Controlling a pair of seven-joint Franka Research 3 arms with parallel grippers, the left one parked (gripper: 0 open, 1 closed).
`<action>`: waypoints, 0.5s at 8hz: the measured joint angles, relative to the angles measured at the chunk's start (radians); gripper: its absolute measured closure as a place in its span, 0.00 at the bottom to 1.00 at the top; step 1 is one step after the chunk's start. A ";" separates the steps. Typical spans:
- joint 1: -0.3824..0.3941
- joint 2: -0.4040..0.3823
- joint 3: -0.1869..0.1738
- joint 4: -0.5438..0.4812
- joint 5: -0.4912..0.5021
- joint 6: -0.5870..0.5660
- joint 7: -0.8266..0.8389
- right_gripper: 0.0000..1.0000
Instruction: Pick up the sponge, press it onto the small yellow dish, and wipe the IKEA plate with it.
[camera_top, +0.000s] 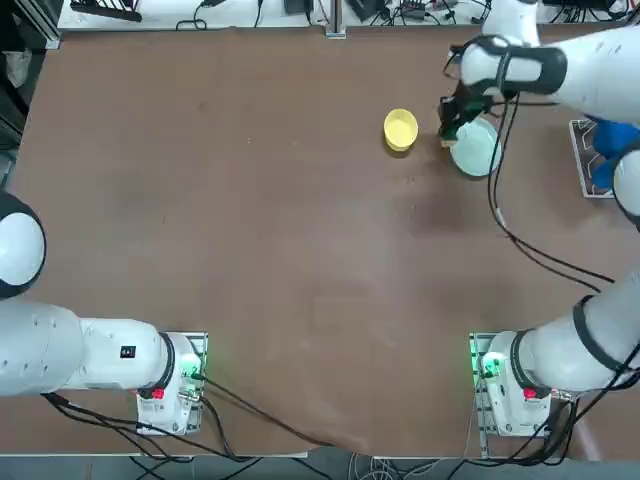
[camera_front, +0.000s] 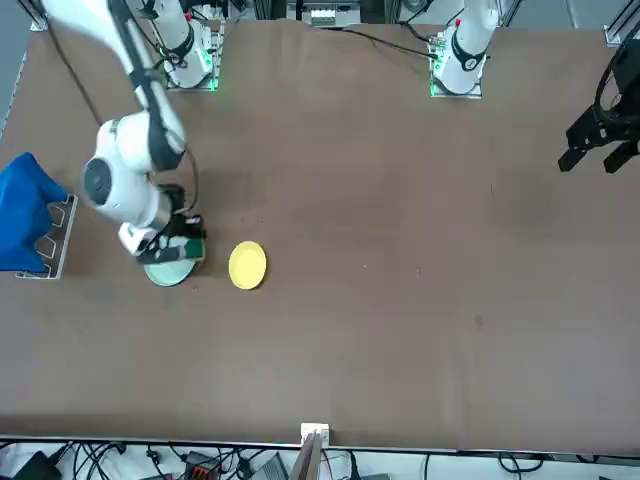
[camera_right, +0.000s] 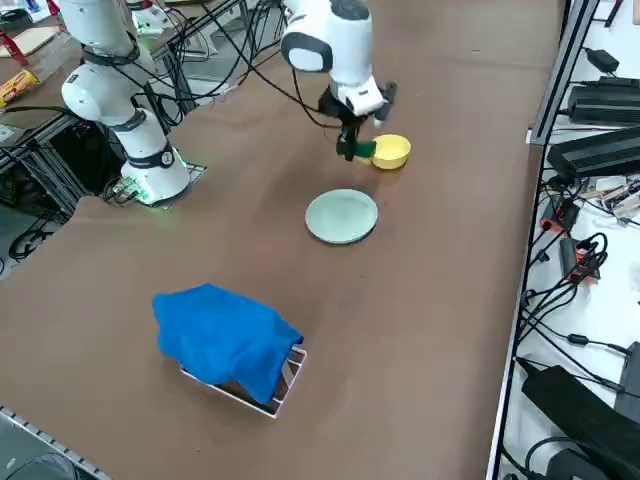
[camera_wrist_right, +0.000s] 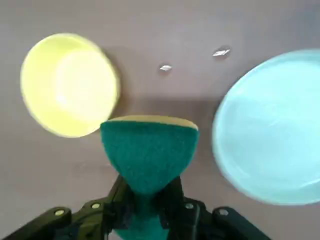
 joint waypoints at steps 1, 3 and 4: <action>0.060 -0.031 0.002 -0.061 0.000 0.050 0.085 0.71; 0.192 -0.051 0.004 -0.116 0.000 0.105 0.263 0.71; 0.249 -0.050 0.004 -0.122 0.000 0.123 0.336 0.71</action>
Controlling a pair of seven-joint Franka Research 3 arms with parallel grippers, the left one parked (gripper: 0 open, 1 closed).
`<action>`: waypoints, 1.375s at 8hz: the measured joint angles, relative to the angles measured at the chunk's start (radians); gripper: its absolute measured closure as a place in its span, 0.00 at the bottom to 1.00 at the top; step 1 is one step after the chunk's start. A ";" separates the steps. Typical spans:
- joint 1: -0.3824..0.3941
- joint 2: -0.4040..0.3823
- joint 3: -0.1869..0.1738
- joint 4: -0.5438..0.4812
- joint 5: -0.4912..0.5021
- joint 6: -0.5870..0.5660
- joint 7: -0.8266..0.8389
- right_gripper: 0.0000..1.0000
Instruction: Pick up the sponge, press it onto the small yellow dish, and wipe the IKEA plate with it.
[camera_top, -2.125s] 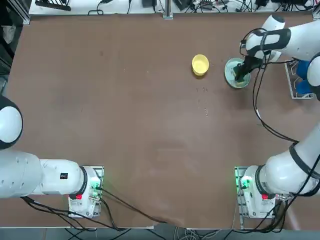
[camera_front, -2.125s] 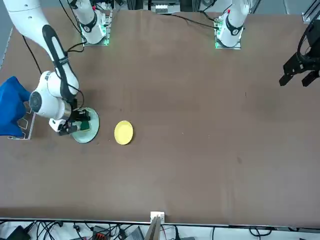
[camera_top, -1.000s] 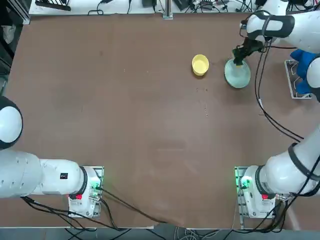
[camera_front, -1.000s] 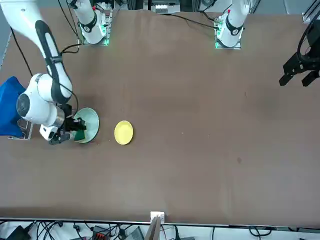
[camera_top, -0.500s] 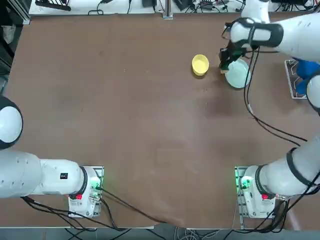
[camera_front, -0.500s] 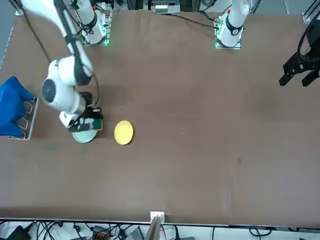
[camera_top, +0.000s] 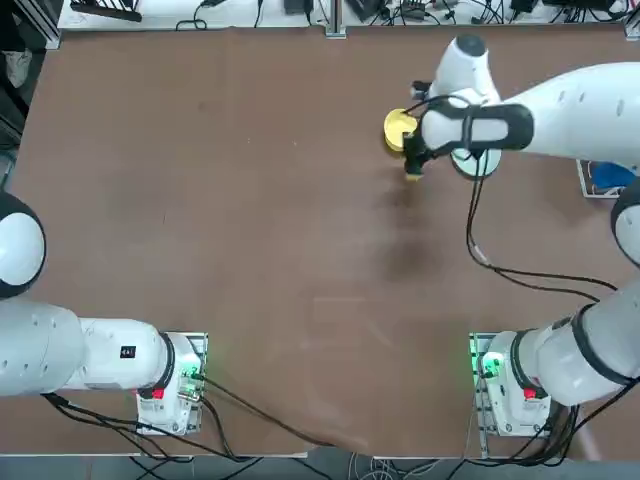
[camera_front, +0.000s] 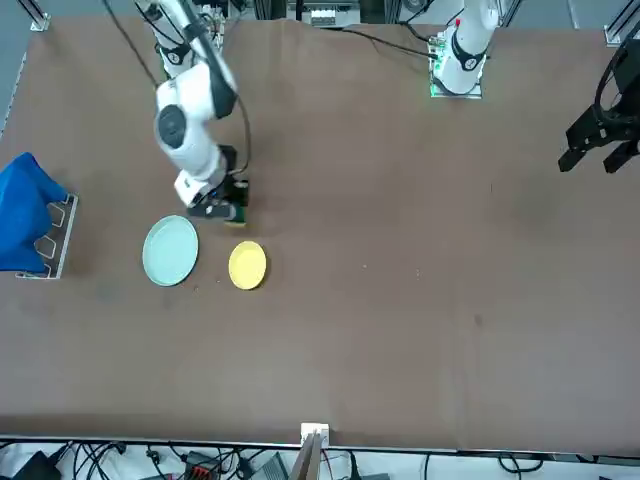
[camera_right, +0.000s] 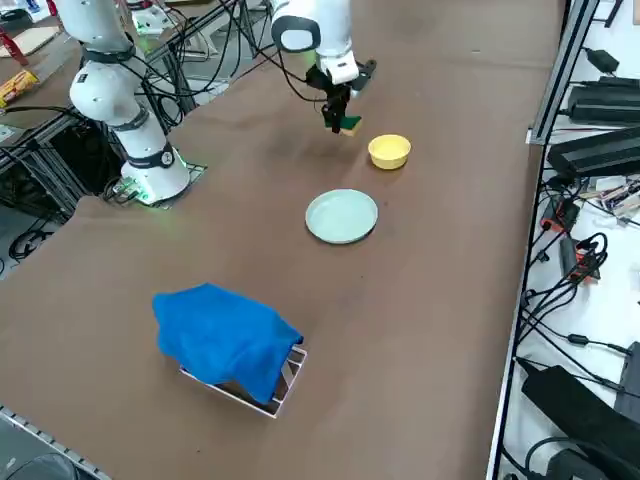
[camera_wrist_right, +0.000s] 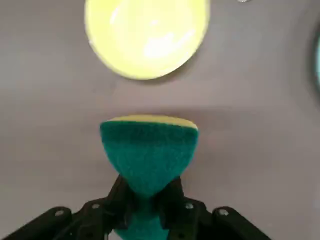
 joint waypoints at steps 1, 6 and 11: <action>0.044 0.003 0.000 -0.008 0.000 0.027 0.054 0.71; 0.128 0.072 -0.001 -0.134 0.000 0.234 0.114 0.71; 0.133 0.051 0.021 -0.227 0.000 0.274 0.112 0.70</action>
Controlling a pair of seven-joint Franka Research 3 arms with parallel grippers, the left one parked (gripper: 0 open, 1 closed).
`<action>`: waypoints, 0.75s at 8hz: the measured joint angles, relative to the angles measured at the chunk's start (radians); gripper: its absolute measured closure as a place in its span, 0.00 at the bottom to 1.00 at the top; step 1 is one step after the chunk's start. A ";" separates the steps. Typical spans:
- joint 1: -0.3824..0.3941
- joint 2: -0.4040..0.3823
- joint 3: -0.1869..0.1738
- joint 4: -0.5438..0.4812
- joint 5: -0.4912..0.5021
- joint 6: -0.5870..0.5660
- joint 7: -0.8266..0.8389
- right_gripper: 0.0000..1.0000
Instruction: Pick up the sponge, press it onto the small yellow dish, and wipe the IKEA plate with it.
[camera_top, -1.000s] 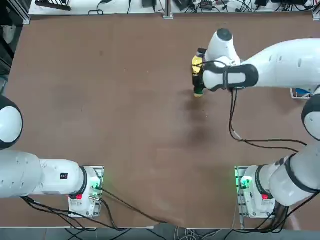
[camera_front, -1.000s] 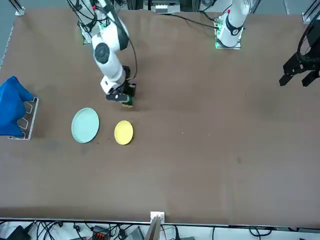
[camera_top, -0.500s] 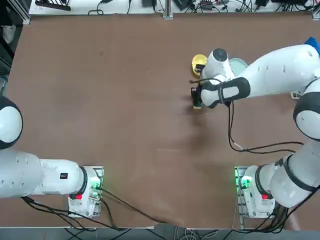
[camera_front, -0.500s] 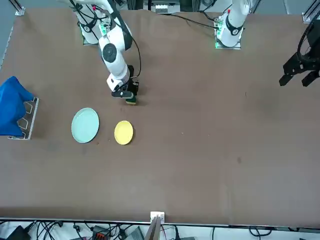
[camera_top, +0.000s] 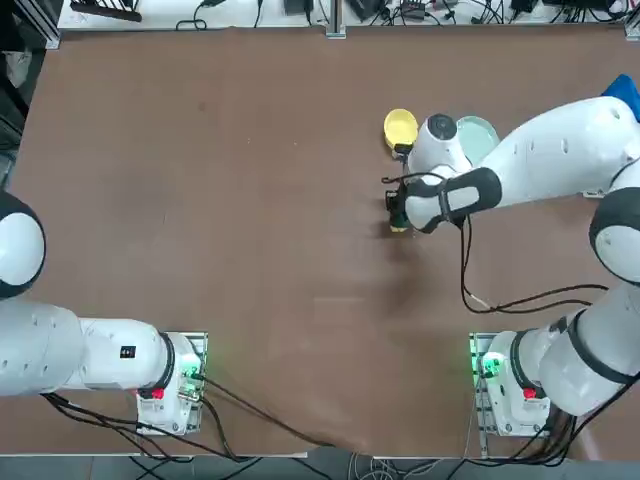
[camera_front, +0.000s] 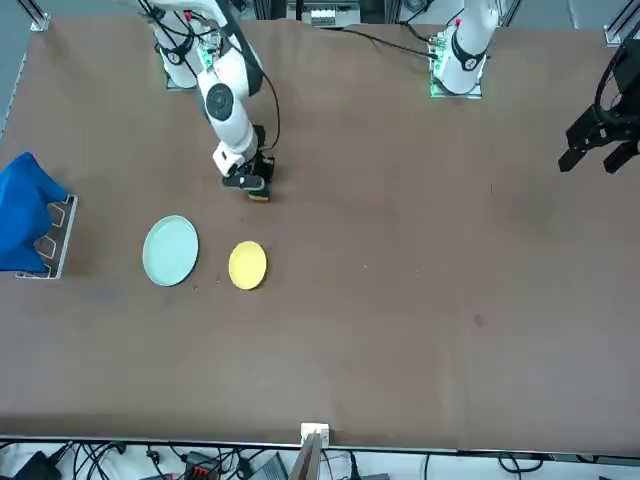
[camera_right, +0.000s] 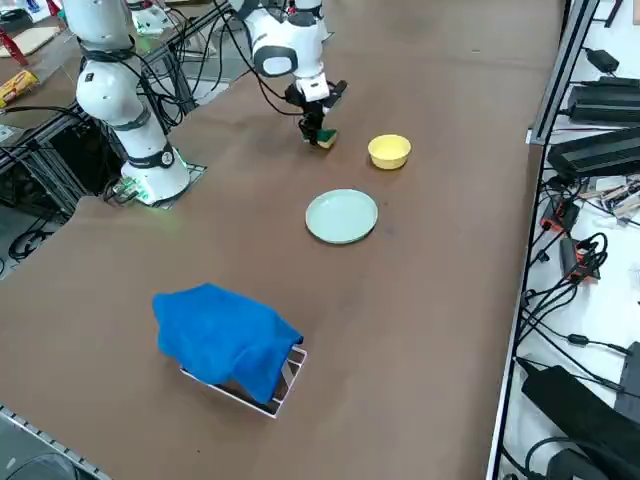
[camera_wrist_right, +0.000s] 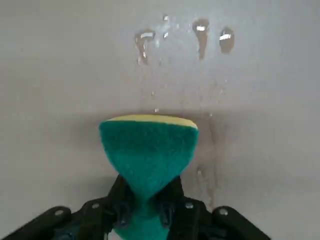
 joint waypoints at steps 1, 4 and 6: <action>0.001 -0.010 0.010 -0.013 0.000 0.000 0.000 0.70; 0.003 -0.022 0.023 -0.038 0.000 0.000 0.000 0.69; 0.003 -0.022 0.023 -0.043 0.000 0.000 0.000 0.59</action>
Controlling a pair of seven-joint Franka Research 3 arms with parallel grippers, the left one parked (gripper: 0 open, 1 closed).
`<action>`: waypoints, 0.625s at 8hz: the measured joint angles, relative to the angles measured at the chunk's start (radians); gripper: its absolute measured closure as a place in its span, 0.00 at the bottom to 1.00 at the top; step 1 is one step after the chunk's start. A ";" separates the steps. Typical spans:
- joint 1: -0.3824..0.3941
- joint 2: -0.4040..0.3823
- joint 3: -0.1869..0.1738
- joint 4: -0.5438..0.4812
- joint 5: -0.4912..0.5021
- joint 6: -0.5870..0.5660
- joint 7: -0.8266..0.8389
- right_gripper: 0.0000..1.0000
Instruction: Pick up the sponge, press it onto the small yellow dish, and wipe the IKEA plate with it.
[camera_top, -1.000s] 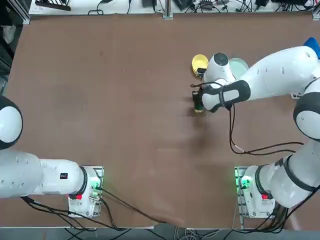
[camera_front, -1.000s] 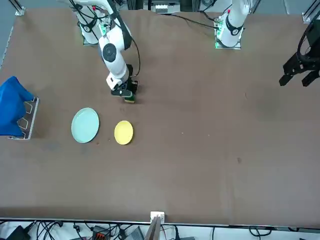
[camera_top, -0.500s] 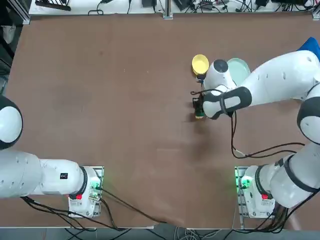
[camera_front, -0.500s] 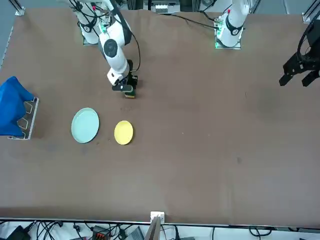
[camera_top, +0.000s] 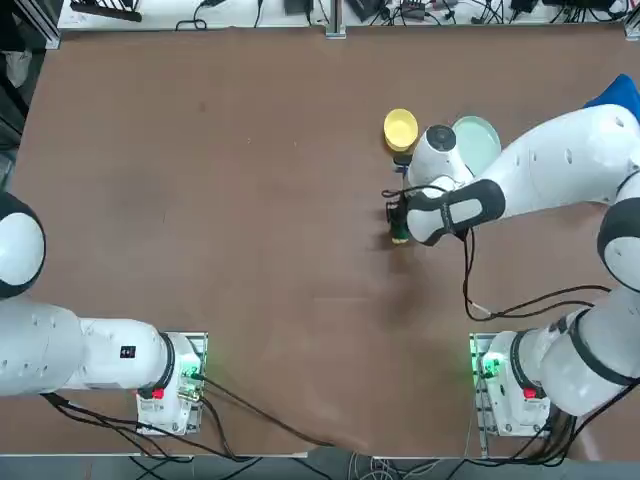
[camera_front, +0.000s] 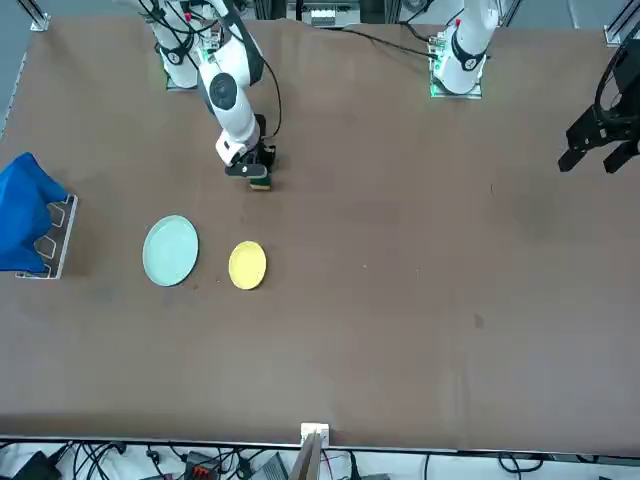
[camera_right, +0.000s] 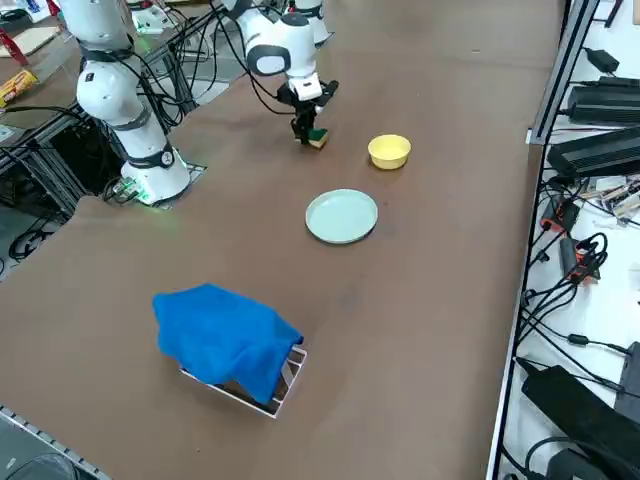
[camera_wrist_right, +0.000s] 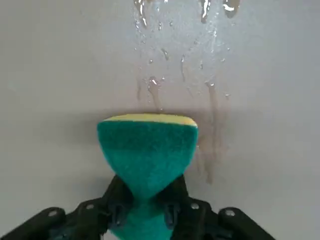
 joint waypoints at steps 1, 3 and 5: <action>0.000 0.000 0.000 0.000 0.000 0.000 0.000 0.58; -0.001 0.000 0.000 0.000 0.000 0.000 0.000 0.26; -0.004 -0.001 -0.001 0.000 0.000 0.002 0.001 0.00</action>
